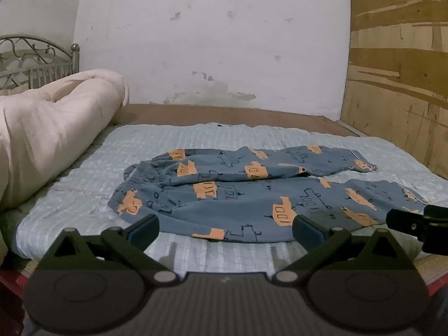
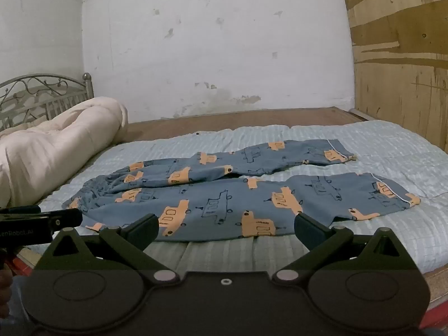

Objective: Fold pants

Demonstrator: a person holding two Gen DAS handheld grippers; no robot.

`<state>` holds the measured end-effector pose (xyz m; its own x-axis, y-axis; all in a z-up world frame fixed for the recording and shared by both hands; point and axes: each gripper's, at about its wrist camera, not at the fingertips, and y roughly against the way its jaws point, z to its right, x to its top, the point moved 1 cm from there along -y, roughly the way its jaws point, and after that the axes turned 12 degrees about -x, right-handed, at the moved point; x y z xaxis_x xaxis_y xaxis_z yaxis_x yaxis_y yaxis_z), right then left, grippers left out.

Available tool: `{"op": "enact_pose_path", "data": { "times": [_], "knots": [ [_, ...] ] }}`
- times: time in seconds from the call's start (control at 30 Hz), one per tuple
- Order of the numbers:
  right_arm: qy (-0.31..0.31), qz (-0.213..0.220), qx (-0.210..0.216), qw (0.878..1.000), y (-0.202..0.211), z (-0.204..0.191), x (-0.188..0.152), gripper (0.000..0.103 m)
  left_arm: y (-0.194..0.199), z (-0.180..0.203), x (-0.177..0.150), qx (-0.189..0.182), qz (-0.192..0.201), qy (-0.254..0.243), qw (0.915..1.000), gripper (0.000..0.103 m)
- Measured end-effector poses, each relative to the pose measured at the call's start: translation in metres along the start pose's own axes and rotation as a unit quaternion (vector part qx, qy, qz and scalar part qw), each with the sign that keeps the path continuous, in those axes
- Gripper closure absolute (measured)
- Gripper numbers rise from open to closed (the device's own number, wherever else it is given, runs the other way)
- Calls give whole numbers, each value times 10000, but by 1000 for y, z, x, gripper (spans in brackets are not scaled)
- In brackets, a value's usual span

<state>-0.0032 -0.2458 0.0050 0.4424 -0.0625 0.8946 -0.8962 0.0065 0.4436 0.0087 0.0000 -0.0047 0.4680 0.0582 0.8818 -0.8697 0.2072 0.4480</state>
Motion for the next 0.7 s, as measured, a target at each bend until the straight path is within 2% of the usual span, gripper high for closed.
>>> {"op": "enact_pose_path", "data": {
  "times": [0.7],
  "knots": [
    [26, -30, 11, 10000, 1, -3, -1, 1, 1, -2, 1, -118, -41, 99, 9999, 0]
  ]
}}
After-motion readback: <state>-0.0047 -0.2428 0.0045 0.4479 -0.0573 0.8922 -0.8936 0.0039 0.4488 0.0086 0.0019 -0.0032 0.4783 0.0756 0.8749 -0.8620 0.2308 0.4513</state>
